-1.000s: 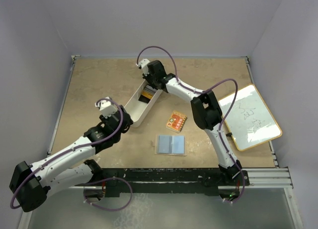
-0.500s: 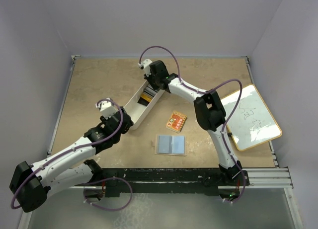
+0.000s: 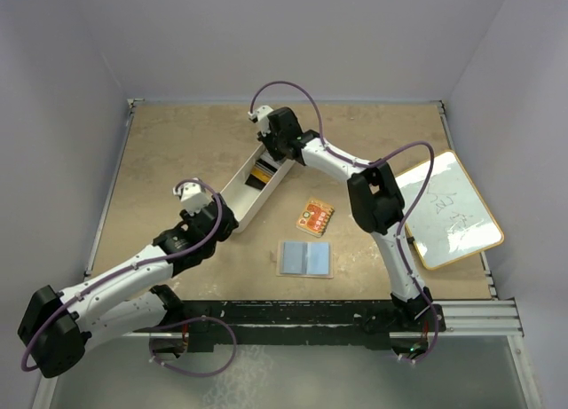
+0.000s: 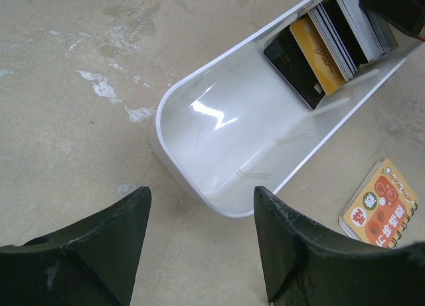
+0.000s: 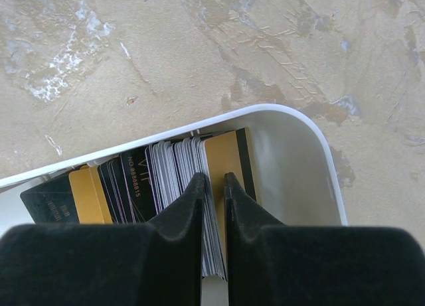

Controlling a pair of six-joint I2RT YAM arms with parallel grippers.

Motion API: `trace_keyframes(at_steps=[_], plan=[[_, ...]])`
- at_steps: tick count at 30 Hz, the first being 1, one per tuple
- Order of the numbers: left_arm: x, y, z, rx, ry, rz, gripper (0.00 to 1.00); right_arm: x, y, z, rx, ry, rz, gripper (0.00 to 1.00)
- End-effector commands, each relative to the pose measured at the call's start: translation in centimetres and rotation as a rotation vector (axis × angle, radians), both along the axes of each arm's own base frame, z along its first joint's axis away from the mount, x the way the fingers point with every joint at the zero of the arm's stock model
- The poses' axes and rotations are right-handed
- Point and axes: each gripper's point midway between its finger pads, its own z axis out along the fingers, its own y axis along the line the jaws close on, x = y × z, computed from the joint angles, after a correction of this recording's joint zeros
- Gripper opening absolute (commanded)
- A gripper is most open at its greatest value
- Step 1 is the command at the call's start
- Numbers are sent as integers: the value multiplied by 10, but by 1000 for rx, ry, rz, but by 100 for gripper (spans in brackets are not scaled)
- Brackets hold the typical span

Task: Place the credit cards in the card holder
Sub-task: Pick up the credit card from the storage box.

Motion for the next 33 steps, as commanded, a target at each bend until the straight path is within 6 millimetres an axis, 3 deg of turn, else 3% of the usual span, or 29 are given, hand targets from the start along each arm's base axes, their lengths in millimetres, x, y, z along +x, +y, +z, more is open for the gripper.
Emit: trace_keyframes(at_steps=[1,9,14,19,24,33], plan=[[6,-3,1,-21,-21,7,60,-15,8,38,78,12,24,11],[7,-7,-3,-14,-9,-6,60,-19,9,42,95,27,27,19],[8,-7,-5,-10,-5,-7,59,-21,11,42,102,35,38,6],[8,-8,-6,-13,-7,-5,59,-22,11,47,116,35,29,12],[8,-9,-5,-12,-7,-8,59,-23,13,50,123,32,46,0],[8,-12,8,-24,-13,-29,59,-17,-6,70,88,-31,-41,0]])
